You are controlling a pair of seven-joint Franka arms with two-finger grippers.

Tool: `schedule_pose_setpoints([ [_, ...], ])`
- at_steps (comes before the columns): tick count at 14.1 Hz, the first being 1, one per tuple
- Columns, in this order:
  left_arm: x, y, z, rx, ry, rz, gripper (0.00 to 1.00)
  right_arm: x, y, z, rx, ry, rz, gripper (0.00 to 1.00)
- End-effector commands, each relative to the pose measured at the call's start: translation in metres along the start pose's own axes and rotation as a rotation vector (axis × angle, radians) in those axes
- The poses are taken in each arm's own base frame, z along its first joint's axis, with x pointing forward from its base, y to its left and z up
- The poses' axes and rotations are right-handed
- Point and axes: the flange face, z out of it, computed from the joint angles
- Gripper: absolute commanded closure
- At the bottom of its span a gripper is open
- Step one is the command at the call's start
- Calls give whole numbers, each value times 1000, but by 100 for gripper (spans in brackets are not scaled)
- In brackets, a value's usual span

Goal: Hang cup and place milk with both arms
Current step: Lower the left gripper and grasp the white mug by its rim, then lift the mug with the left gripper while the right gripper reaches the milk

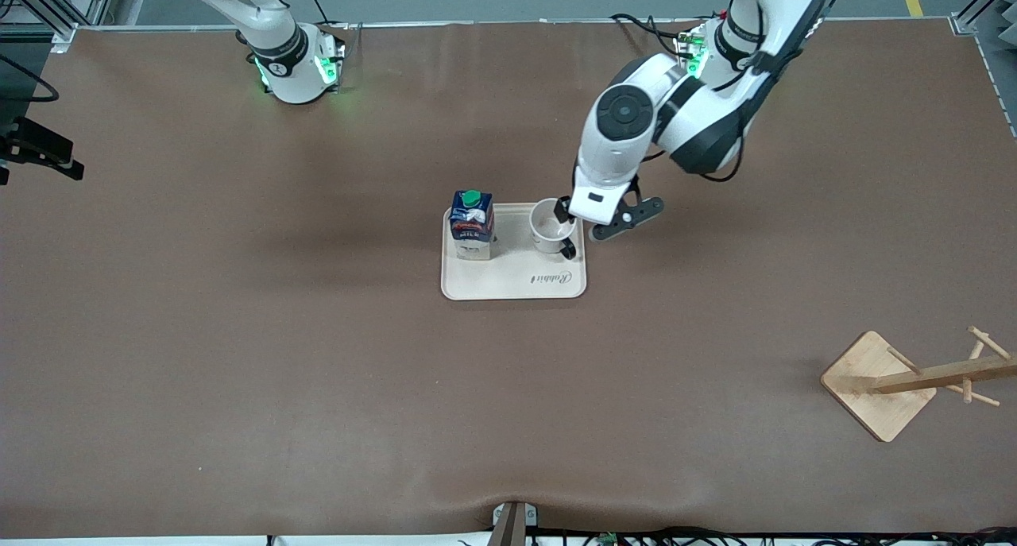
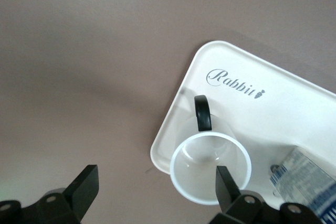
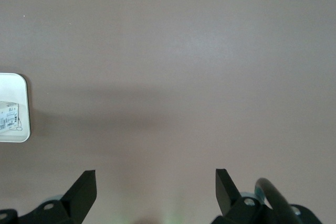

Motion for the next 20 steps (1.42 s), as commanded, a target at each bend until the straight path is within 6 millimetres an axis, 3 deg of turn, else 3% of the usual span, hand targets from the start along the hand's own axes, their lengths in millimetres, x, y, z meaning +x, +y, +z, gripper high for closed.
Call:
schedule_pose_setpoints([
  [1,-5,8,32,21,8,-33,13,1,2,-4,14,7,3,0],
  [5,-19,23,69,-4,-31,-78,18,8,4,5,13,-8,2,0],
  [8,-25,24,88,15,-55,-80,27,25,4,30,9,-33,-2,0],
  [11,-27,25,104,22,-75,-77,52,27,5,30,8,-26,0,0],
  [13,-23,26,103,22,-55,-65,92,31,6,28,3,10,0,0],
  [14,-20,27,103,20,-53,-66,100,32,6,27,2,14,0,0],
  [17,-8,24,93,9,-19,-42,100,39,2,40,4,-9,0,0],
  [19,-2,22,69,-6,35,-29,100,39,3,47,33,-27,8,0],
  [20,7,19,53,-23,57,-27,100,43,4,66,74,-60,15,0],
])
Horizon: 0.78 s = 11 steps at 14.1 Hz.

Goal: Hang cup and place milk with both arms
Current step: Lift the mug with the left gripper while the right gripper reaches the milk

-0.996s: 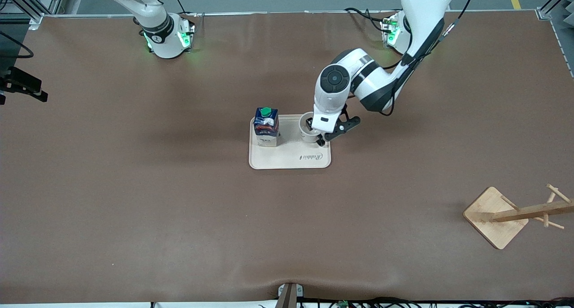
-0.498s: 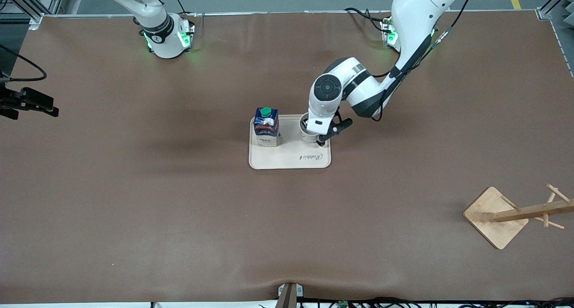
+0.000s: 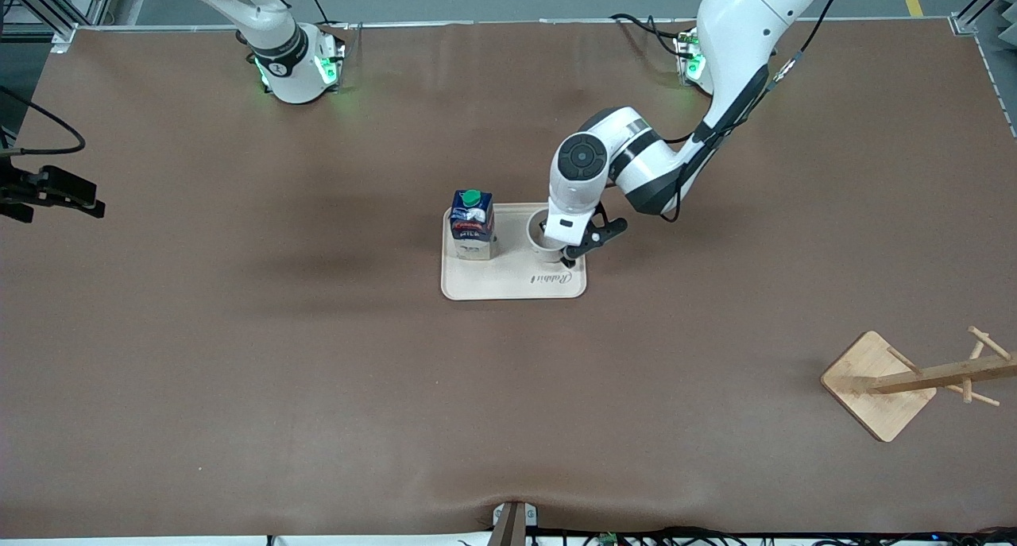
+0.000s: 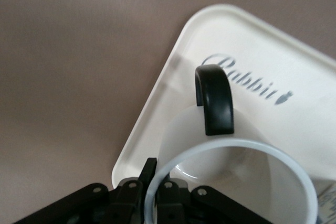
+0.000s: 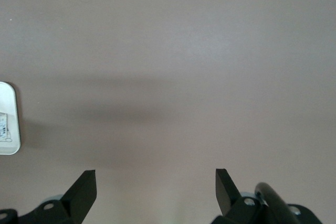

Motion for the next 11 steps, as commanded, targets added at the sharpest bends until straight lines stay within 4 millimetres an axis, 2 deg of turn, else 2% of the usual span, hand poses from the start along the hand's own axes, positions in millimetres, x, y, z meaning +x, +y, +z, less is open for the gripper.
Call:
schedule_pose_setpoints([
  [1,19,-11,-49,-27,83,27,100,8,4,29,87,-49,18,0],
  [3,46,-24,-92,-11,126,79,100,7,-2,37,96,-70,14,0],
  [5,70,-36,-131,17,152,119,100,6,-27,62,119,-137,23,0],
  [6,85,-44,-149,29,161,137,100,3,-37,67,117,-161,71,0],
  [7,97,-54,-166,47,167,163,100,1,-61,69,103,-178,145,0],
  [8,109,-66,-181,67,170,186,100,-2,-93,78,85,-208,232,0],
  [10,145,-93,-209,68,189,223,100,-8,-168,76,52,-202,264,0],
  [11,160,-108,-220,69,190,244,100,-10,-199,77,57,-191,265,0],
])
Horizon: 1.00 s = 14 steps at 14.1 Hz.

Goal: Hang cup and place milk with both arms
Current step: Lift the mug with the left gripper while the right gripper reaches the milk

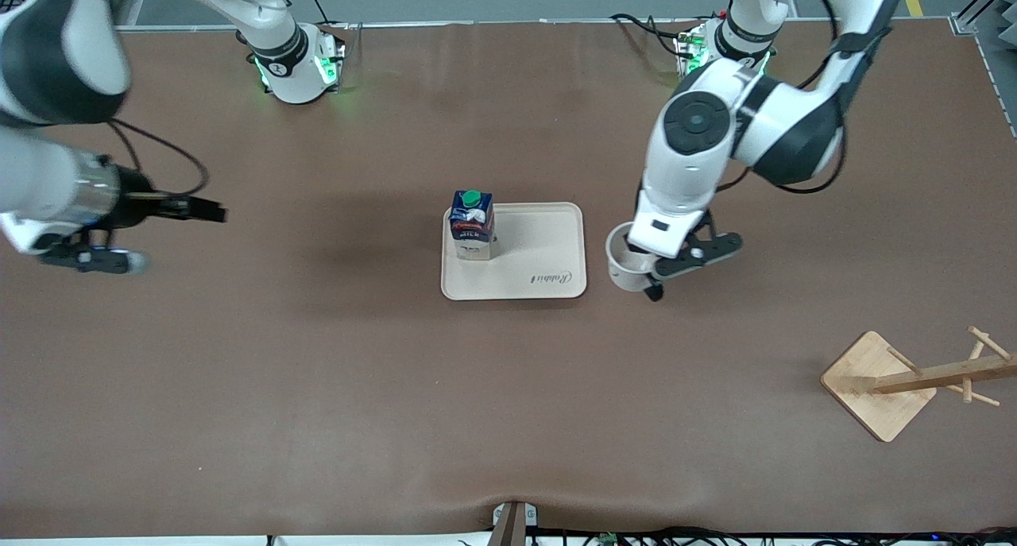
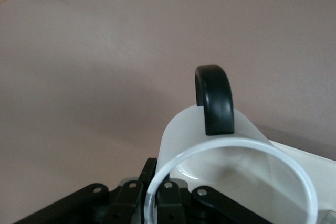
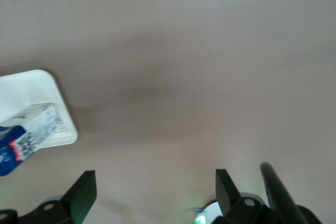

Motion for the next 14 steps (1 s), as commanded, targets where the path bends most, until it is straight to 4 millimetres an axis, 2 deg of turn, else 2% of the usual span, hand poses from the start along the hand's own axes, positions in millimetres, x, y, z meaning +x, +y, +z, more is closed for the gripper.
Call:
schedule_pose_setpoints([
  [1,35,-51,-25,21,13,64,100,-35,-76,7,30,28,48,0],
  [3,57,-84,-37,49,-18,126,100,-55,-141,33,60,72,90,0],
  [6,85,-131,-51,68,-52,202,100,-83,-237,95,91,148,186,0],
  [7,93,-146,-57,71,-62,232,100,-88,-260,115,96,163,198,0],
  [10,113,-181,-73,39,-62,287,100,-97,-291,156,57,170,152,0],
  [14,144,-244,-77,14,-56,375,100,-100,-300,176,-2,193,117,0],
])
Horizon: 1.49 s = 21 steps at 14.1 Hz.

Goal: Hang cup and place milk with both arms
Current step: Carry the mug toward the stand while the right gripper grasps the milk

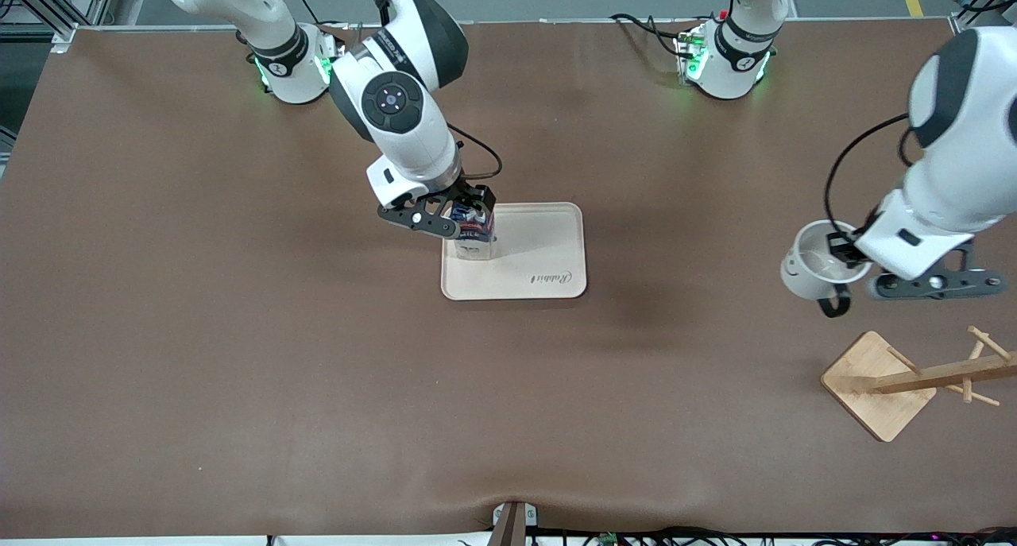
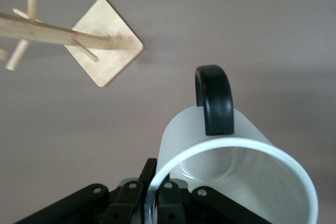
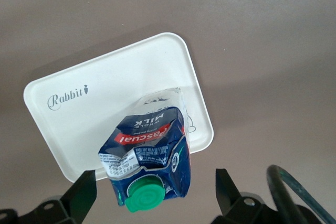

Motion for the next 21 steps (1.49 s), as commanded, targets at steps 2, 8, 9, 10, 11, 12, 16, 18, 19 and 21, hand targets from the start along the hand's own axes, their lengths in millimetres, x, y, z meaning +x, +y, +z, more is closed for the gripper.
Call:
schedule_pose_setpoints([
  [2,4,-62,-1,-35,-5,81,100,-8,-12,5,-6,54,42,0],
  [8,20,-119,13,-73,15,176,100,-24,-23,36,-48,78,18,0],
  [9,21,-127,15,-76,19,189,100,-23,-23,36,-51,77,18,0],
  [10,21,-135,17,-79,21,208,100,-23,-22,35,-54,79,14,22],
  [11,22,-145,22,-83,22,216,100,-25,-22,37,-62,81,10,51],
  [12,24,-151,24,-82,40,230,100,-28,-24,37,-62,80,14,100],
  [16,28,-175,41,-92,60,260,100,-15,-26,13,-19,82,89,100],
  [18,29,-182,46,-88,67,275,100,12,-18,-36,-19,40,181,100],
  [19,29,-189,49,-84,71,282,100,30,-4,-55,-31,10,216,100],
  [21,30,-192,52,-84,76,294,100,61,34,-82,-71,-53,184,100],
])
